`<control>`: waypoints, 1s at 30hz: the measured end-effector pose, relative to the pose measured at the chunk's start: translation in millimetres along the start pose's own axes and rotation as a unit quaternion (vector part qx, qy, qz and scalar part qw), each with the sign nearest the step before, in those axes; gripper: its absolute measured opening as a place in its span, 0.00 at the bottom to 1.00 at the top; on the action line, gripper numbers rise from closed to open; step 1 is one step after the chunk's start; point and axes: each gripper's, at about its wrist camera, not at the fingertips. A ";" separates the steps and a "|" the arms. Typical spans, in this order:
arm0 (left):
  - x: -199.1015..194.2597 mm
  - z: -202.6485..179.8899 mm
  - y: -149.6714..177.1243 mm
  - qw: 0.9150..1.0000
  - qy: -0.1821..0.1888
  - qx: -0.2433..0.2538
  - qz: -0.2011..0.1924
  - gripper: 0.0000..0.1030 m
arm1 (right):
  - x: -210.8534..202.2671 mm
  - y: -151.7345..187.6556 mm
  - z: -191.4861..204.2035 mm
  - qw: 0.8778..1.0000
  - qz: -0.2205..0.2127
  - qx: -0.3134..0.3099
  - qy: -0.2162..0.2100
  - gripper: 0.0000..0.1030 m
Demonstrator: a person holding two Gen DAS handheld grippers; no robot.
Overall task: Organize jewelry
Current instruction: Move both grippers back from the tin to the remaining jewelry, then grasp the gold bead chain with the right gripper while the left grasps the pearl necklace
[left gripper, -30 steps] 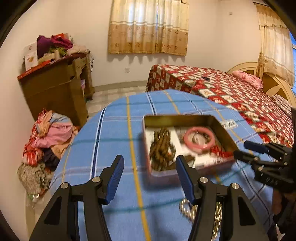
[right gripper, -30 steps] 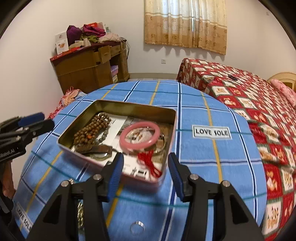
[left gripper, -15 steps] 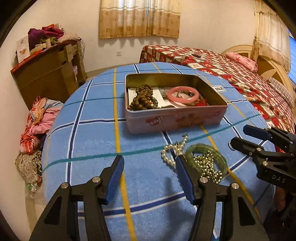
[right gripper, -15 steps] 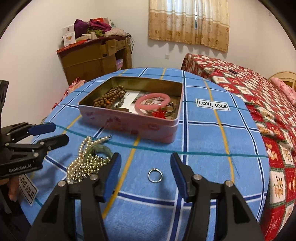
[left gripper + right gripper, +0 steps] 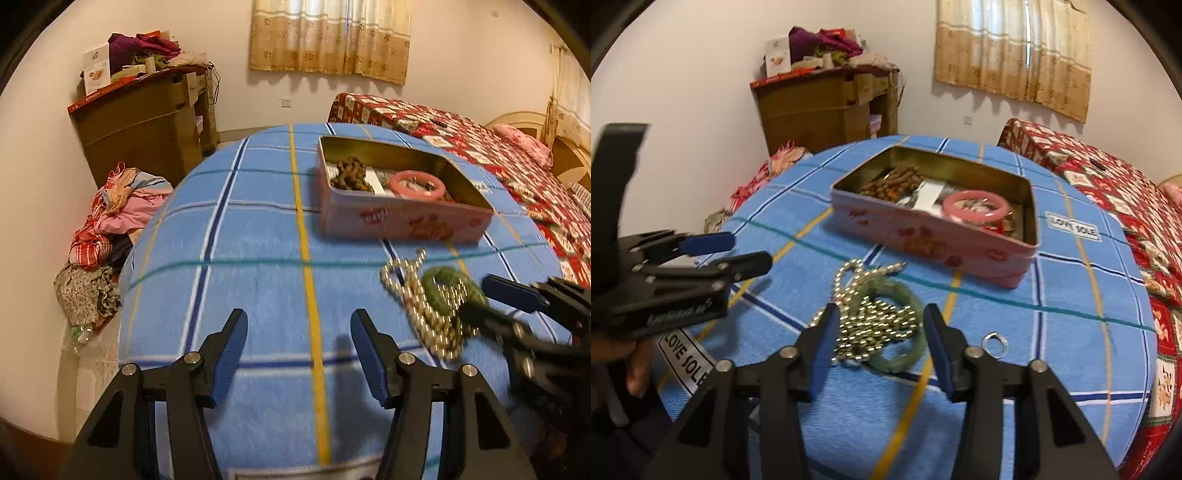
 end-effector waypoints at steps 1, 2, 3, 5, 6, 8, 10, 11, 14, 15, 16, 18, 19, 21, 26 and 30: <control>1.7 -2.4 1.0 1.000 0.001 0.003 0.004 0.57 | 1.3 1.6 -1.1 1.000 0.004 0.003 -0.001 0.27; 2.3 -4.4 0.9 1.000 0.002 0.007 0.005 0.57 | 2.6 2.7 -1.8 1.000 0.007 0.006 -0.004 0.19; 1.7 -6.4 0.2 1.000 0.003 0.010 0.002 0.57 | 3.4 3.9 -1.7 1.000 0.010 0.006 -0.007 0.15; 0.6 -8.0 -0.9 1.000 0.008 0.014 0.001 0.57 | 3.1 5.3 0.6 1.000 0.013 0.000 -0.010 0.13; 0.5 -8.8 -1.0 1.000 0.010 0.016 0.002 0.57 | 2.1 5.7 0.9 1.000 0.012 0.000 -0.012 0.12; -0.1 -9.7 -0.9 1.000 0.010 0.017 0.002 0.57 | -1.9 5.7 1.4 1.000 0.004 -0.001 -0.010 0.07; -0.7 -9.9 -1.7 1.000 0.011 0.015 0.001 0.57 | -7.7 5.3 2.2 1.000 -0.009 -0.001 -0.005 0.07; -1.0 -9.6 -2.1 1.000 0.012 0.014 0.001 0.57 | -10.8 4.5 2.4 1.000 -0.016 -0.001 -0.003 0.07; -2.5 -11.6 -3.9 1.000 0.015 0.015 0.001 0.57 | -22.1 0.8 0.0 0.999 -0.039 0.007 -0.001 0.06; -3.5 -12.7 -5.4 1.000 0.021 0.016 0.001 0.57 | -25.8 -1.0 -0.7 0.999 -0.046 0.009 0.000 0.06; -4.7 -13.8 -6.3 1.000 0.023 0.016 -0.001 0.57 | -31.8 -3.2 -2.0 0.998 -0.056 0.011 0.002 0.06; -8.6 -17.3 -9.7 0.999 0.033 0.020 -0.007 0.57 | -42.8 -8.1 -4.9 0.997 -0.074 0.015 0.011 0.06; -10.1 -19.7 -11.0 0.999 0.037 0.023 -0.010 0.57 | -45.9 -10.3 -7.1 0.997 -0.080 0.017 0.013 0.06; -11.9 -25.4 -13.7 0.998 0.046 0.028 -0.014 0.57 | -53.7 -14.1 -12.1 0.995 -0.094 0.023 0.022 0.06; -8.7 -43.2 -16.6 0.997 0.066 0.051 -0.008 0.57 | -52.0 -14.4 -28.1 0.994 -0.095 0.035 0.051 0.06; -1.4 -59.4 -11.2 0.993 0.081 0.079 0.012 0.57 | -41.9 -5.3 -37.2 0.994 -0.080 0.048 0.054 0.07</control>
Point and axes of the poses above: each gripper's, at about its wrist camera, not at the fingertips, and x roughly the way its jaws point, z to its left, y to its underside, and after that the axes turned 6 degrees about -y, right-handed
